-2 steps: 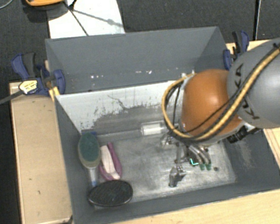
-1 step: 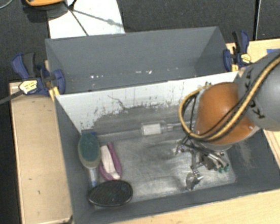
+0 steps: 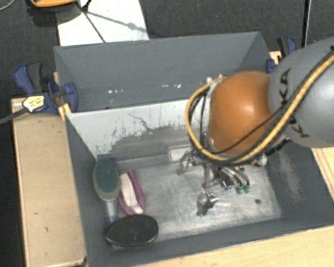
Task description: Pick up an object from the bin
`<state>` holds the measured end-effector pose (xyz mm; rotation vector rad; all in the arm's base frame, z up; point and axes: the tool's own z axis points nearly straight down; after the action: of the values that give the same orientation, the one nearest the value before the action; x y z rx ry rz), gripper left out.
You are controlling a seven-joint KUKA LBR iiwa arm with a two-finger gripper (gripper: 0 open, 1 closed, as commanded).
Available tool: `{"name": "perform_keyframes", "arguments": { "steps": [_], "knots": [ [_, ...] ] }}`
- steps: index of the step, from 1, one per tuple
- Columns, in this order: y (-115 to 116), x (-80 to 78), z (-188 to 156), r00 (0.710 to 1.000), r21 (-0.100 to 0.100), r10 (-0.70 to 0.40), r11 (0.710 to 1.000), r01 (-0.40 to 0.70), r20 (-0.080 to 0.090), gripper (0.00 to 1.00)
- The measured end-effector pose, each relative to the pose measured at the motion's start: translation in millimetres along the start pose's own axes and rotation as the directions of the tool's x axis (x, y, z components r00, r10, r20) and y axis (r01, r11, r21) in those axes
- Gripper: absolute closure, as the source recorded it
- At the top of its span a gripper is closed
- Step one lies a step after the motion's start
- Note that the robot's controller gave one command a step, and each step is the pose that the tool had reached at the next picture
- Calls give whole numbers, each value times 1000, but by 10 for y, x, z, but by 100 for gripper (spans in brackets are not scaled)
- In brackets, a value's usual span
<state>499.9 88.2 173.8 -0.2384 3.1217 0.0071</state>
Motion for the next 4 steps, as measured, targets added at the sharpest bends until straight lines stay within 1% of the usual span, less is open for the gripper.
{"name": "perform_keyframes", "arguments": {
  "steps": [1,2,3,4],
  "knots": [
    [-615,-624,995,999,3,-50,999,50,-6,0],
    [-598,-630,969,999,3,-50,999,50,-3,100],
    [-597,-608,985,999,2,-49,999,49,-8,0],
    [-51,-808,704,988,3,153,988,-153,-14,0]
  ]
}}
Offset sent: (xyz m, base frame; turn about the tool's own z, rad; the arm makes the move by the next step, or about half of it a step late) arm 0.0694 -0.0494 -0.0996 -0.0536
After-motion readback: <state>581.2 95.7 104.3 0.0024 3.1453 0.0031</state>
